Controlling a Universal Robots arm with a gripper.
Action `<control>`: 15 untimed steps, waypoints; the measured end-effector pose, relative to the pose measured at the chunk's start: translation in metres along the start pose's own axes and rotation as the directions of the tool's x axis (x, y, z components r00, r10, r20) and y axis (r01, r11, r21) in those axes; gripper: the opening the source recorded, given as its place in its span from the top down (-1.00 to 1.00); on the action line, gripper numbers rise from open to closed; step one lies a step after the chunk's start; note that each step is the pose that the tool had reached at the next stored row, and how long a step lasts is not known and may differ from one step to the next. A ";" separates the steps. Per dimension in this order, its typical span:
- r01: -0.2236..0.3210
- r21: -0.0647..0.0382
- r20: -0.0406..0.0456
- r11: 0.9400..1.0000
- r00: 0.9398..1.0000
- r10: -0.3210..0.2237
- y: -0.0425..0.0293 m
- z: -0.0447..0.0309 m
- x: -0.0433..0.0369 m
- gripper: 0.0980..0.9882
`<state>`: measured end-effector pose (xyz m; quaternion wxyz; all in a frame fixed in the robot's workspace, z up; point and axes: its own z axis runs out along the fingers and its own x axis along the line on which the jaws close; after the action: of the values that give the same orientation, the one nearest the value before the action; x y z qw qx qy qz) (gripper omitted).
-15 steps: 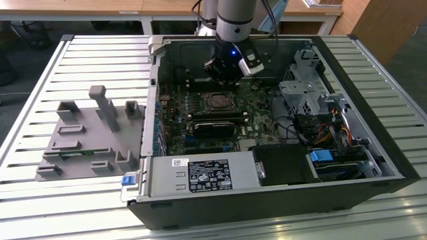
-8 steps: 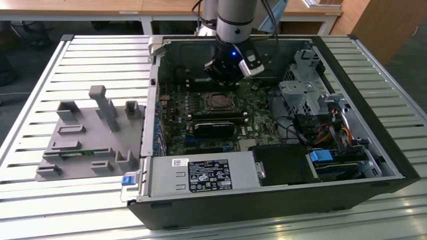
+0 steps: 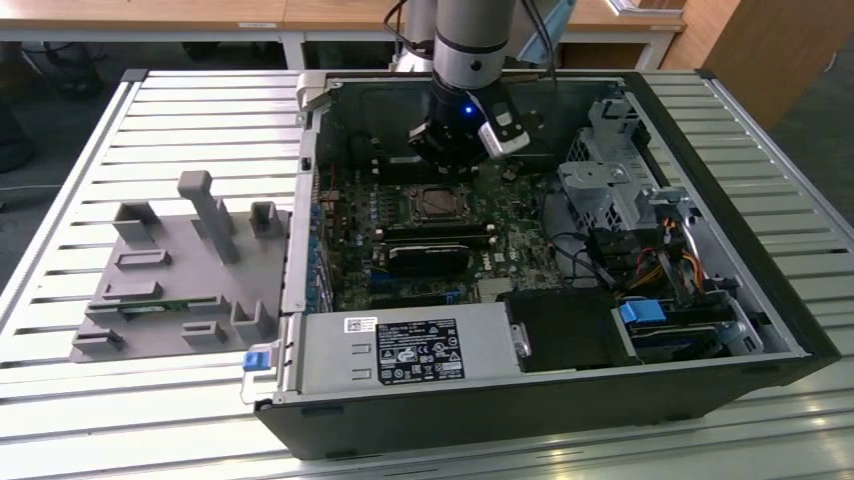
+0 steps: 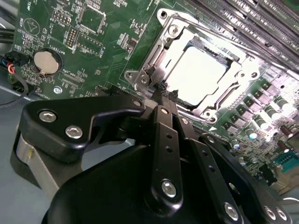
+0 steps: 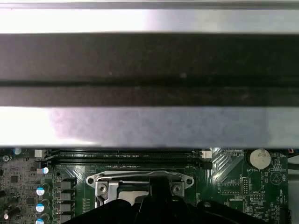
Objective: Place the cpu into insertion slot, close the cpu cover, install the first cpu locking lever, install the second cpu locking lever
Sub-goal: 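Install the second cpu locking lever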
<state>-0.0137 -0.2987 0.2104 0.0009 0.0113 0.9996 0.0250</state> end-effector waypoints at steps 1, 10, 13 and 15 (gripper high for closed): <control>0.000 0.000 0.000 1.000 1.000 0.000 -0.0004 0.0000 0.0000 0.98; 0.000 0.000 0.000 1.000 1.000 0.000 -0.0008 -0.0134 -0.0001 0.98; 0.000 0.000 0.000 1.000 1.000 0.000 -0.0004 -0.0213 -0.0001 0.98; 0.000 0.000 0.000 1.000 1.000 0.000 0.0000 -0.0286 -0.0001 0.98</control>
<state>-0.0137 -0.3002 0.2390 0.0010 0.0113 0.9996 0.0251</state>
